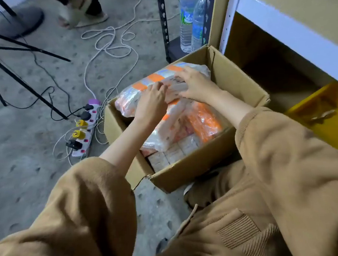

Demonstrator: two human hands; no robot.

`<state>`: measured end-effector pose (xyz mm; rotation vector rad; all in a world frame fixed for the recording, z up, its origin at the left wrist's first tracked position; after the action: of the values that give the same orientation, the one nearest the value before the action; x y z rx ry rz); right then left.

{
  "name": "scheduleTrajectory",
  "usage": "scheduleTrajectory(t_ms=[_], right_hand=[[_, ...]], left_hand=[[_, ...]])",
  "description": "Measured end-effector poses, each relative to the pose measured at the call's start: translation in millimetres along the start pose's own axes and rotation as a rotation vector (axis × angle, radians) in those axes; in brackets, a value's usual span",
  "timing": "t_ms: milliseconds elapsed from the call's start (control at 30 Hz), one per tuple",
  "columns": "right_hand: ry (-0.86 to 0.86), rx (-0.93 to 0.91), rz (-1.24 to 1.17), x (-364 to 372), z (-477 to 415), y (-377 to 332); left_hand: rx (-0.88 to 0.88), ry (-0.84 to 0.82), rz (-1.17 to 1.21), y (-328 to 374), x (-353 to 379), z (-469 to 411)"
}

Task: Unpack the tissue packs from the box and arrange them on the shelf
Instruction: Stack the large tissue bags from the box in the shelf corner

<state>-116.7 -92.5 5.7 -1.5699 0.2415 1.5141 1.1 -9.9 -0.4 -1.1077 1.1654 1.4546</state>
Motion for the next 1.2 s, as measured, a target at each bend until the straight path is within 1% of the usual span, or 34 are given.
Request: scheduleTrajectory(t_ms=[133, 233, 300, 433, 567, 700, 833, 933, 1100, 1200], right_hand=[[-0.089, -0.048, 0.147, 0.9, -24.8, 0.1], [-0.152, -0.046, 0.194, 1.8, -39.5, 5.5], [-0.156, -0.04, 0.213, 1.9, -42.5, 8.0], [-0.069, -0.049, 0.282, 6.2, -42.2, 10.7], [0.019, -0.04, 0.296, 5.4, -31.5, 8.3], [0.105, -0.02, 0.302, -2.3, -9.2, 6.9], [0.214, 0.008, 0.324, -23.6, 15.6, 3.8], [0.299, 0.013, 0.36, -51.4, 35.9, -0.7], [0.446, 0.052, 0.394, -102.8, 76.4, 1.5], [0.538, 0.087, 0.406, -132.3, 101.9, 10.0]], left_hand=[[-0.034, -0.009, 0.016, -12.9, -9.3, -19.4], [-0.126, -0.093, 0.036, -22.1, -6.7, -30.6], [-0.158, -0.145, 0.029, -23.6, -6.2, -31.5], [-0.165, -0.117, -0.02, -20.1, -5.3, -29.0], [-0.178, -0.097, -0.083, -12.8, -9.6, -23.0], [-0.116, -0.037, -0.144, -1.6, -20.2, -13.3], [-0.05, 0.064, -0.171, 15.1, -42.1, -3.9], [0.006, 0.169, -0.145, 29.3, -63.2, 0.0], [0.124, 0.289, -0.119, 69.8, -100.9, 4.4], [0.212, 0.433, -0.162, 97.3, -121.9, 0.2]])
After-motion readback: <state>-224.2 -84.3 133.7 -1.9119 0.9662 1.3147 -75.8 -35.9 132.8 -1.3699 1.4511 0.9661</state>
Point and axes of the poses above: each hand's wrist, its own z-axis away from the middle knuckle, its own x-axis out of the palm, y = z × x, the point moved 1 cm from there along -z, towards the middle knuckle, and after that the axes turned 6 degrees about -y, right-handed, at the moved point
